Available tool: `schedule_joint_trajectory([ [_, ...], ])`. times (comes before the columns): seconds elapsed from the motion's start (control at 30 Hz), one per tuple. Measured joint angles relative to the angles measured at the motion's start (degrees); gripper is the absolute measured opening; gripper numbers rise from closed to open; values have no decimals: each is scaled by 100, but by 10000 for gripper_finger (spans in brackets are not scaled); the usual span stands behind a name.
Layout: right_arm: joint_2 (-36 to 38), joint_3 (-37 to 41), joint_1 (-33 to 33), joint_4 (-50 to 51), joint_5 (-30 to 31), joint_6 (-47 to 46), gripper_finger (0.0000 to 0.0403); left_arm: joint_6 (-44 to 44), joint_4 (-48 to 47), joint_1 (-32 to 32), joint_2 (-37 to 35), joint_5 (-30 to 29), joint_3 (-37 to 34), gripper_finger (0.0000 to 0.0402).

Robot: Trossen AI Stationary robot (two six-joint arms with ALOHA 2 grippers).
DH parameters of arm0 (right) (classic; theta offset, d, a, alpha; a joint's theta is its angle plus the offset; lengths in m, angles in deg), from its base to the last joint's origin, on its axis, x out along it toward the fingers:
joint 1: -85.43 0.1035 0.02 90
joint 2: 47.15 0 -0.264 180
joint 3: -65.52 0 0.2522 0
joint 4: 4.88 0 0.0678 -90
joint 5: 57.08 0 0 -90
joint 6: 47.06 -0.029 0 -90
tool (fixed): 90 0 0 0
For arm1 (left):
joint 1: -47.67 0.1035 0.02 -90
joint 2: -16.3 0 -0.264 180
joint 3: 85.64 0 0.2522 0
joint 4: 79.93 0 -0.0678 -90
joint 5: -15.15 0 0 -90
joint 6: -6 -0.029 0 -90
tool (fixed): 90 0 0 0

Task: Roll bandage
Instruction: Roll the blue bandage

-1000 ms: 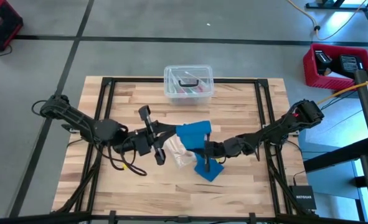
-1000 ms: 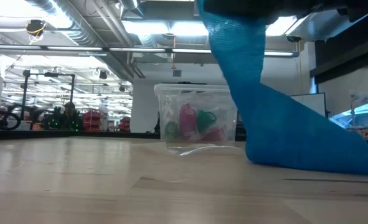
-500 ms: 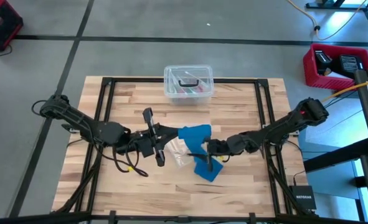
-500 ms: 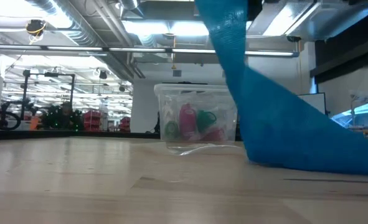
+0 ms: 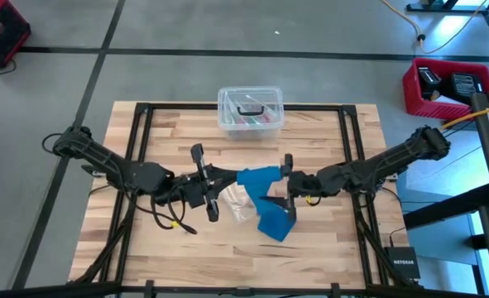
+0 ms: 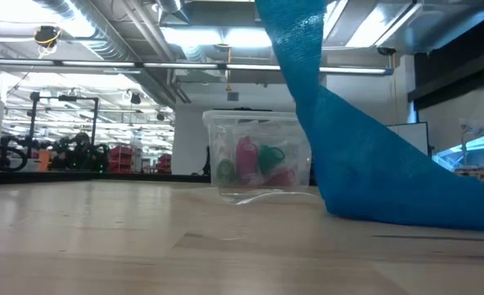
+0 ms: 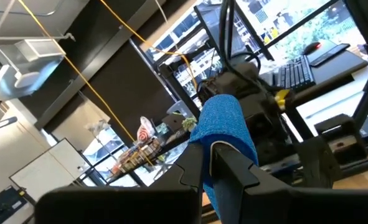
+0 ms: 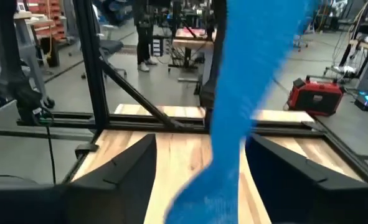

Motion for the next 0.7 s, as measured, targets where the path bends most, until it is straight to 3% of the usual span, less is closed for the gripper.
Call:
schedule_joint_trajectory([
  [0.17,-156,-39,-35,133,278,200,182,85,-13,1,0,-11,0,13],
  [0.37,99,-40,213,192,809,823,22,-167,-120,-224,0,-293,-2,13],
  [0.53,451,-41,570,264,1417,1112,10,-675,-121,-587,-8,-952,-2,13],
  [0.7,602,-41,581,555,1458,1036,5,-787,-133,-719,-71,-1201,-2,13],
])
